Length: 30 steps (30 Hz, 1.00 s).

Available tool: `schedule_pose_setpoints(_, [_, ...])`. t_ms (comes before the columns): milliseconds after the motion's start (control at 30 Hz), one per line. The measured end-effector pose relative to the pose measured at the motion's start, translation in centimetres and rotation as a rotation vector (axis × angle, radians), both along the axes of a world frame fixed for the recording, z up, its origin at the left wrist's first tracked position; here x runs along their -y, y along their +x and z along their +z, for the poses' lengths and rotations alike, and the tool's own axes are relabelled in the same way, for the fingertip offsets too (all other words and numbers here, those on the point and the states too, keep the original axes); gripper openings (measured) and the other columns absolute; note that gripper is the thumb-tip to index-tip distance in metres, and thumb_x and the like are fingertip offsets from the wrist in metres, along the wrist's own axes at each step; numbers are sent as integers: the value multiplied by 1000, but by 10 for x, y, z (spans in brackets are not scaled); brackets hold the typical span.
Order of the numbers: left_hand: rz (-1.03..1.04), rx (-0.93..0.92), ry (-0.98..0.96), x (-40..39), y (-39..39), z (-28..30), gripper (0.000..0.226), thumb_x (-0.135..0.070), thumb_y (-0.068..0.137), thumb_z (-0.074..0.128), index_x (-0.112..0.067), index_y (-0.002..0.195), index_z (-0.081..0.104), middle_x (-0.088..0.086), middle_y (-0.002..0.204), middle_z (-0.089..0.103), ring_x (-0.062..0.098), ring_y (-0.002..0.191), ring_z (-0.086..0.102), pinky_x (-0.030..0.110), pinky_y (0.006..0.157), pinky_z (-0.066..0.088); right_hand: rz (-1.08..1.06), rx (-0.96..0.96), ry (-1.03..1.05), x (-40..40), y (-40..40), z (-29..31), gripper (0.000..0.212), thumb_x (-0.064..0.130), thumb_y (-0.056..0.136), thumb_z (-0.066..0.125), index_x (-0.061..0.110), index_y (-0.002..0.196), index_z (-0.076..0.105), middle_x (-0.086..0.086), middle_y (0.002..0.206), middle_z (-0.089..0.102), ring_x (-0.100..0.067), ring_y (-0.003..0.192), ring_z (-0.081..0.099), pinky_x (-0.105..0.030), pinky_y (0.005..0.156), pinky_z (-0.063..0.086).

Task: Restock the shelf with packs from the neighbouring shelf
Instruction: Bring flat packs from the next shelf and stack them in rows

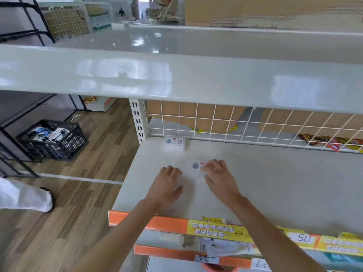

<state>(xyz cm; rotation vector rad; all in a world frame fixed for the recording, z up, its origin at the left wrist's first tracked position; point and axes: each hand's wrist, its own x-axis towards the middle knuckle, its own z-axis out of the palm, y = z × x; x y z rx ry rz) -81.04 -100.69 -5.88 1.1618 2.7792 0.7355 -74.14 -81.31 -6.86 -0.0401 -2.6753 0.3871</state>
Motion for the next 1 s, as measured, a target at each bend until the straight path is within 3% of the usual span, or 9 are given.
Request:
schedule_pose_setpoints(100, [-54, -58, -92, 8, -11, 6, 32, -22, 88, 53, -15, 118, 56, 4, 118, 52, 22, 111, 46, 31, 94, 38, -85, 134, -38, -14, -30, 8, 32, 6, 84, 56, 12, 116, 59, -8, 117, 51, -22, 107, 36, -40, 84, 48])
schedule_pose_setpoints(233, [-78, -110, -180, 15, -13, 4, 30, -20, 89, 46, -16, 117, 56, 3, 120, 50, 22, 109, 46, 30, 88, 40, -87, 313, 39, -19, -65, 23, 42, 24, 93, 45, 16, 135, 42, 0, 138, 37, -21, 126, 29, -34, 101, 36])
schedule_pose_setpoints(367, [-68, -165, -232, 11, -11, 1, 33, -24, 91, 42, -15, 122, 49, 3, 125, 44, 21, 114, 41, 29, 89, 36, -93, 449, 67, -16, -80, 28, 51, 30, 95, 43, 16, 142, 31, -1, 149, 24, -22, 133, 20, -36, 107, 28])
schedule_pose_setpoints(467, [-78, -198, -266, 4, -11, 1, 34, -25, 93, 38, -15, 123, 47, 4, 124, 42, 22, 115, 38, 29, 91, 33, -84, 429, 54, -10, -70, 31, 53, 30, 94, 44, 16, 143, 28, -1, 151, 20, -21, 136, 18, -38, 107, 29])
schedule_pose_setpoints(633, [-243, -221, -226, -19, -7, 2, 31, -23, 92, 38, -16, 121, 49, 3, 121, 45, 22, 112, 41, 29, 91, 35, -72, 337, -44, 4, -12, 40, 37, 19, 93, 45, 13, 129, 47, -3, 133, 42, -18, 124, 36, -30, 97, 35])
schedule_pose_setpoints(733, [-369, -254, -188, -39, 3, 3, 28, -21, 90, 39, -16, 114, 54, 3, 112, 50, 22, 104, 47, 29, 86, 37, -107, 374, 85, -3, 35, 37, 33, 12, 90, 45, 11, 122, 52, -5, 122, 49, -20, 116, 43, -34, 91, 41])
schedule_pose_setpoints(800, [-449, -278, -139, -57, 16, 6, 32, -21, 87, 37, -13, 108, 59, 6, 105, 54, 26, 98, 51, 33, 82, 41, -154, 344, 212, -11, 67, 33, 28, 9, 79, 58, 10, 106, 62, -8, 106, 57, -25, 101, 54, -35, 77, 48])
schedule_pose_setpoints(900, [-588, -300, -126, -92, 45, 14, 40, -25, 80, 30, -12, 95, 65, 6, 89, 60, 27, 84, 57, 35, 71, 47, -234, 282, 245, -30, 119, 28, 17, 15, 54, 63, 18, 70, 66, 1, 69, 59, -18, 65, 61, -23, 49, 46])
schedule_pose_setpoints(1000, [-680, -316, -89, -126, 76, 18, 32, -27, 74, 34, -17, 76, 65, 0, 70, 58, 23, 66, 60, 27, 54, 49, -297, 260, 203, -51, 169, 25, 16, 17, 58, 55, 22, 70, 65, 5, 66, 56, -16, 63, 58, -20, 48, 45])
